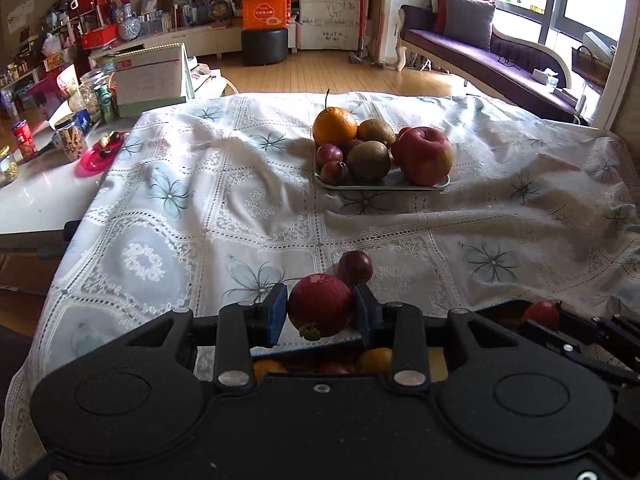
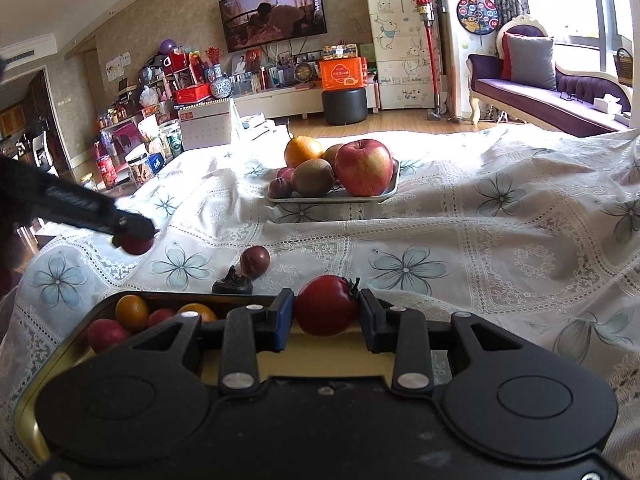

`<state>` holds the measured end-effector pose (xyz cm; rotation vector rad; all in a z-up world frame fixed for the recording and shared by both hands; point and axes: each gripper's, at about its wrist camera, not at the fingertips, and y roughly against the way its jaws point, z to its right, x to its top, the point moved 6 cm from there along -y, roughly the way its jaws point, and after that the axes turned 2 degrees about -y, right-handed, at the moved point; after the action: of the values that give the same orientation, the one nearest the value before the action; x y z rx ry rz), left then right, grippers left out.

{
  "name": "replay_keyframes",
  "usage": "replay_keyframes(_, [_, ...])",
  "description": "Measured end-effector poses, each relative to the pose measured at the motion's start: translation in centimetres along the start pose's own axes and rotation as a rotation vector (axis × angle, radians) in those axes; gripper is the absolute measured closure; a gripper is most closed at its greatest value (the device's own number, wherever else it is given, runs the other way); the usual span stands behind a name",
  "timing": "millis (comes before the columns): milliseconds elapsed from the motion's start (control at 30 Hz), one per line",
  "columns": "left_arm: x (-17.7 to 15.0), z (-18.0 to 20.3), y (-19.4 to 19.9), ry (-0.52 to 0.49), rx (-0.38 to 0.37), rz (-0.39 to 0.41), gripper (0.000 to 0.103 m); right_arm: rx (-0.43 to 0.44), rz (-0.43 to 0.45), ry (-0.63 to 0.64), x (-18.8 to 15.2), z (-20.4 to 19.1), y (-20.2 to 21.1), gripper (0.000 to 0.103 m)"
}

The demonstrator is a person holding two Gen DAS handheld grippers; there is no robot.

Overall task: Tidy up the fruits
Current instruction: 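Lower both fruits into the gold tray and open both grippers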

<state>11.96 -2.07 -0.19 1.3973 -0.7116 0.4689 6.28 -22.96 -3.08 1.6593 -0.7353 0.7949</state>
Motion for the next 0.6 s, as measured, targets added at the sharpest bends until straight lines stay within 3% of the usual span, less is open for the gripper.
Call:
replay_keyframes(300, [-4.0, -0.7, 2.8, 0.035, 0.055, 0.046, 0.059, -0.034, 0.032, -0.014, -1.7, -0.1, 2.5, 0.067])
replay_keyframes(600, [-6.4, 0.0, 2.7, 0.042, 0.059, 0.026, 0.059, -0.038, 0.021, -0.031, -1.8, -0.4, 3.2, 0.067])
